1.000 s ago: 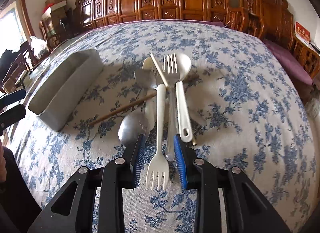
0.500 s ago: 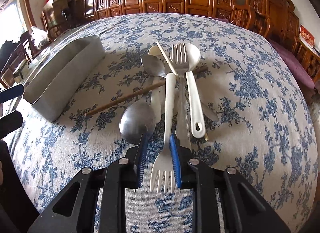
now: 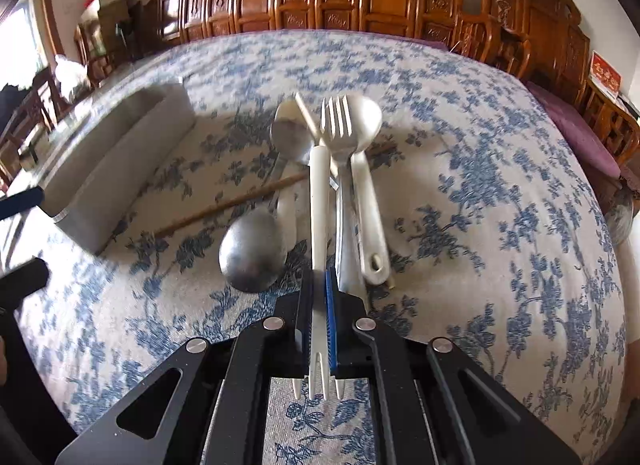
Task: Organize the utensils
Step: 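Move the right tool back to the pile and grasp the white plastic fork, then grasp a wooden chopstick from the pile with the left tool while the right tool holds the fork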
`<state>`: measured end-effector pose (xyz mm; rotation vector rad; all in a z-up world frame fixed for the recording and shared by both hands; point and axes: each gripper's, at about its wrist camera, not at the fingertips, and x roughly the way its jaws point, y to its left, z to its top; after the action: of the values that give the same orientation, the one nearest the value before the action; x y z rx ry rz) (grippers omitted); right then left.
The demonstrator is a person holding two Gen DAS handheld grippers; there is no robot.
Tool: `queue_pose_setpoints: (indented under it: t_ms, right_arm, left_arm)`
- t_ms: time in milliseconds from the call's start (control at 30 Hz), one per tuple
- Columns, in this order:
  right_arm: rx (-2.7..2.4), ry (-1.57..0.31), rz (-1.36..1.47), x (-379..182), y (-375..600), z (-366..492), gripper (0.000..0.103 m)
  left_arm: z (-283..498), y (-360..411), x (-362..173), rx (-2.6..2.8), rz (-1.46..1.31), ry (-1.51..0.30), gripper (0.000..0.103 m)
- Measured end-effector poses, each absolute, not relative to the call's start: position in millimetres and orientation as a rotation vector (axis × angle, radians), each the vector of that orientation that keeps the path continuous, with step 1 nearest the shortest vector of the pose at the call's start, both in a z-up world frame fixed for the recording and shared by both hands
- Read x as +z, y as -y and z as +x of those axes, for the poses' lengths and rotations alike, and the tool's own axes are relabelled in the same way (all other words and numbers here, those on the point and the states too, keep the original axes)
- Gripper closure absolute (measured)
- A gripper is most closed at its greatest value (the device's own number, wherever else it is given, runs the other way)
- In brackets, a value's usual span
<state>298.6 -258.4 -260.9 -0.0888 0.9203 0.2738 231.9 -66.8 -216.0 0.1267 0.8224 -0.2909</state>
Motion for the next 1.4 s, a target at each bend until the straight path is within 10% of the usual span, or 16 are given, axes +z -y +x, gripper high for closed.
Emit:
queue_pose_setpoints:
  t_ms: [333,800,1033,1400]
  right_arm:
    - [0.230,-0.888,-0.042,-252,282,298,0.096]
    - [0.234,-0.888,-0.031,-252,286,297,0.096]
    - [0.240,-0.884,-0.026,-252,285,297,0.096]
    - [0.241,-0.877,-0.028,-249,281,294,0.096]
  left_arm:
    - [264,100,-222,-0.349,0.201,-0.840,0.012]
    - [319,139,-258,-0.418,0.223,-0.994,0.055]
    - [323,139,-264,-0.441,0.208,-1.048,0.095]
    - [281,137,-232,-0.467,0.247,-0.992,0.099]
